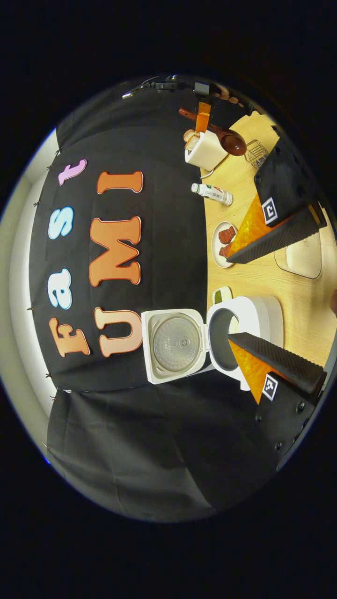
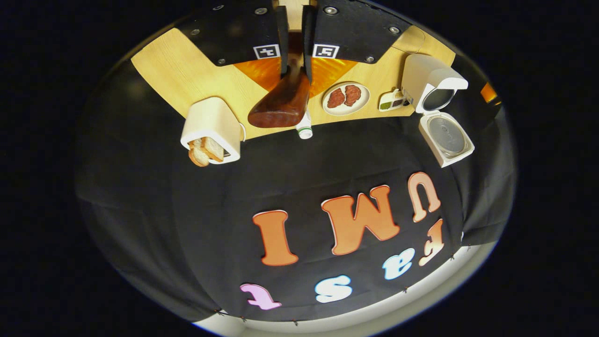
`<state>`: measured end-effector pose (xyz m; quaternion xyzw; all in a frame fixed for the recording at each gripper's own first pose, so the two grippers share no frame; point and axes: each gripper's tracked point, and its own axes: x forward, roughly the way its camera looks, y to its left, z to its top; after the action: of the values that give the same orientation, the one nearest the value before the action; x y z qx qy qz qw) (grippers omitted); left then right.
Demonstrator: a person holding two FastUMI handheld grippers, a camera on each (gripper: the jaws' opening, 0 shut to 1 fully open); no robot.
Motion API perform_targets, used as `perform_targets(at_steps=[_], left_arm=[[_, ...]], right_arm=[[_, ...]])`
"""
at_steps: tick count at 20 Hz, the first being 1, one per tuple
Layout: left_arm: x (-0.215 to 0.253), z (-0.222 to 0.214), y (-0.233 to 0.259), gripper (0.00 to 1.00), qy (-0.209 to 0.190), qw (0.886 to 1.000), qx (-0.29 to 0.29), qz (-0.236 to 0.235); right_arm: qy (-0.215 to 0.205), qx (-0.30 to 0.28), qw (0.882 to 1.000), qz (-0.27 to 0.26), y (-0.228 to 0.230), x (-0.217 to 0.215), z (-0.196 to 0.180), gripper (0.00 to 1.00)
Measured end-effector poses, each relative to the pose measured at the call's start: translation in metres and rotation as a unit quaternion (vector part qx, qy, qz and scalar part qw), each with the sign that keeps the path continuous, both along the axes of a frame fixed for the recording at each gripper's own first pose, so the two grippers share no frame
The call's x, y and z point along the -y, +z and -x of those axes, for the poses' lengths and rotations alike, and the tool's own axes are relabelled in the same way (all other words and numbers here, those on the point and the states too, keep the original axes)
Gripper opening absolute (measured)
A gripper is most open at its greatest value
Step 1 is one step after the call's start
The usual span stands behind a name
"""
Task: Close the left gripper, press the button to open the rice cooker; take a wooden spoon from the chopstick holder with the right hand, scoop a spoonful of rice and pour it into the rice cooker, then put the wooden spoon back into the chopstick holder.
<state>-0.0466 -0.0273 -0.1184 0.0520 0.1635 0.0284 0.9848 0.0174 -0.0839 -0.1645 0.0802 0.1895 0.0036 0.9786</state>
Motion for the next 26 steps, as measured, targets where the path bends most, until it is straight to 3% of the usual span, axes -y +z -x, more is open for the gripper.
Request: perform_targets(at_steps=[6, 13, 21, 26], left_arm=[[-0.004, -0.002, 0.003, 1.00, 0.024, 1.000, 0.004, -0.005], [-0.026, -0.011, 0.016, 1.00, 0.041, 0.999, 0.015, -0.017], [-0.116, -0.055, 0.064, 1.00, 0.127, 0.990, 0.055, 0.016], [-0.156, -0.105, 0.118, 0.99, 0.149, 0.983, 0.099, 0.037]], right_arm=[[-0.019, -0.029, 0.999, -0.019, -0.045, 0.022, 0.012, 0.11], [-0.007, -0.045, 0.998, -0.033, -0.095, 0.023, 0.004, 0.15], [-0.032, -0.073, 0.995, -0.058, -0.129, 0.037, -0.002, 0.18], [-0.031, -0.076, 0.994, -0.071, -0.129, 0.033, -0.003, 0.21]])
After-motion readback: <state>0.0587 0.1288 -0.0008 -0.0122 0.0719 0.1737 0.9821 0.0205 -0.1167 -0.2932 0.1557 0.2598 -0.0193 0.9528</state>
